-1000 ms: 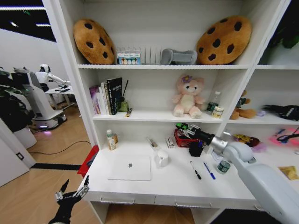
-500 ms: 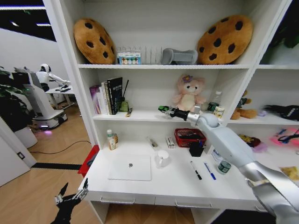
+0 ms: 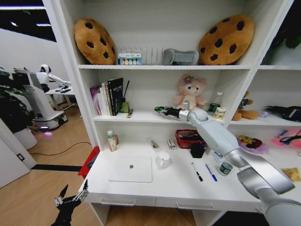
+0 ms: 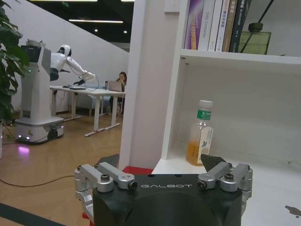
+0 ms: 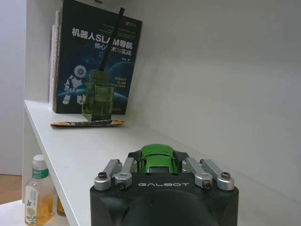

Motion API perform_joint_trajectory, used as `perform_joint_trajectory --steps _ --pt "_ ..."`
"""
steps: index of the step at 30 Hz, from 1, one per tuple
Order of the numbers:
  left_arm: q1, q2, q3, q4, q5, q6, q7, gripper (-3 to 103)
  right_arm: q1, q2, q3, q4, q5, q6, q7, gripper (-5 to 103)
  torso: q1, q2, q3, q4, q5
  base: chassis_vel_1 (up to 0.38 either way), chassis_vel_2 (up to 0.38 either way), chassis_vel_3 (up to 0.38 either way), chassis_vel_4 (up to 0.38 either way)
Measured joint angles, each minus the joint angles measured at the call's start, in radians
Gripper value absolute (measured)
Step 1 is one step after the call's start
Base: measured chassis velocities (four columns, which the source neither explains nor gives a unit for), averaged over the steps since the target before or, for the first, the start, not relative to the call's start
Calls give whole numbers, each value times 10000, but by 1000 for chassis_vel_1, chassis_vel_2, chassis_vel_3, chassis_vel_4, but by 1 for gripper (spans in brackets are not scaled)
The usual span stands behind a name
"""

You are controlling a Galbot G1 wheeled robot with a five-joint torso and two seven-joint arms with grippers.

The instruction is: Organize the objects on the table.

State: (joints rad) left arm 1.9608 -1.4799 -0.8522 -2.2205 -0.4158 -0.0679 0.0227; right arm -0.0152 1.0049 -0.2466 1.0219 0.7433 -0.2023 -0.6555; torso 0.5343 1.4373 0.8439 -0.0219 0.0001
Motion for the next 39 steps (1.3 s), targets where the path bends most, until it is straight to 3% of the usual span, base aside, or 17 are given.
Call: perform_joint_trajectory --steps 4,9,11,13,14,16,21,24,25,27,29,31,33,34,36,37,39 --pt "-47 27 -35 7 -70 0 -2 98 -62 22 -2 -11 69 35 141 33 0 0 0 2 -1 0 0 0 0" --pt "-58 61 -74 14 -112 1 -7 98 -104 28 112 165 358 84 312 55 0 -1 0 5 0 0 0 0 0" --pt "-59 61 -75 15 -113 0 -7 98 -109 20 126 195 384 86 333 55 0 -1 0 5 0 0 0 0 0" --pt "-60 56 -76 14 -113 1 -9 98 -135 -38 195 369 484 88 397 71 0 0 0 5 -1 0 0 0 0" --pt "-60 56 -76 14 -113 1 -9 98 -135 -38 195 369 484 88 397 71 0 0 0 5 -1 0 0 0 0" --pt "-52 18 -64 -19 -107 1 -10 98 -274 -308 447 1108 735 24 691 83 -1 -1 0 4 0 0 0 0 0" --pt "-31 0 -63 -99 -105 -9 -14 98 -1350 -1250 1677 3769 1709 -989 1619 93 -1 0 -1 7 -4 0 0 0 0" --pt "-34 13 -59 -113 -105 -17 -11 98 -3114 -2344 2811 6034 2319 -1139 3194 100 -2 0 -2 3 2 0 0 0 0" --pt "-34 13 -59 -113 -105 -17 -11 98 -3114 -2344 2811 6034 2319 -1139 3194 100 -2 0 -2 3 2 0 0 0 0" --pt "-53 35 -8 -125 -100 -17 -10 98 -4856 -3110 3903 7536 2528 -1117 4075 100 -2 0 -1 -6 6 0 0 0 0" --pt "-63 45 29 -142 -94 -18 -7 98 -5544 -3331 4538 8000 2483 -1108 4186 100 -2 1 -2 -3 5 0 0 0 0" --pt "-68 69 107 -182 -48 -18 -9 98 -7463 -3699 6305 8931 2292 -1033 4198 100 -3 2 -3 6 -6 0 0 0 0" --pt "-45 58 138 -224 11 -21 -8 98 -9108 -3767 7528 9463 2081 -939 4097 100 -3 1 -2 -3 8 0 0 0 0" --pt "-45 58 138 -224 11 -21 -8 98 -9108 -3767 7528 9463 2081 -939 4097 100 -3 1 -2 -3 8 0 0 0 0" --pt "-24 18 163 -301 51 -33 -4 98 -11085 -3476 9005 9988 1523 -472 4086 100 -3 2 -2 10 -6 0 0 0 0" --pt "-24 18 163 -301 51 -33 -4 98 -11085 -3476 9005 9988 1523 -472 4086 100 -3 2 -2 10 -6 0 0 0 0" --pt "-12 -11 191 -350 80 -47 -7 98 -13028 -2819 10246 10275 788 111 4056 100 -2 1 0 9 5 0 0 0 0"
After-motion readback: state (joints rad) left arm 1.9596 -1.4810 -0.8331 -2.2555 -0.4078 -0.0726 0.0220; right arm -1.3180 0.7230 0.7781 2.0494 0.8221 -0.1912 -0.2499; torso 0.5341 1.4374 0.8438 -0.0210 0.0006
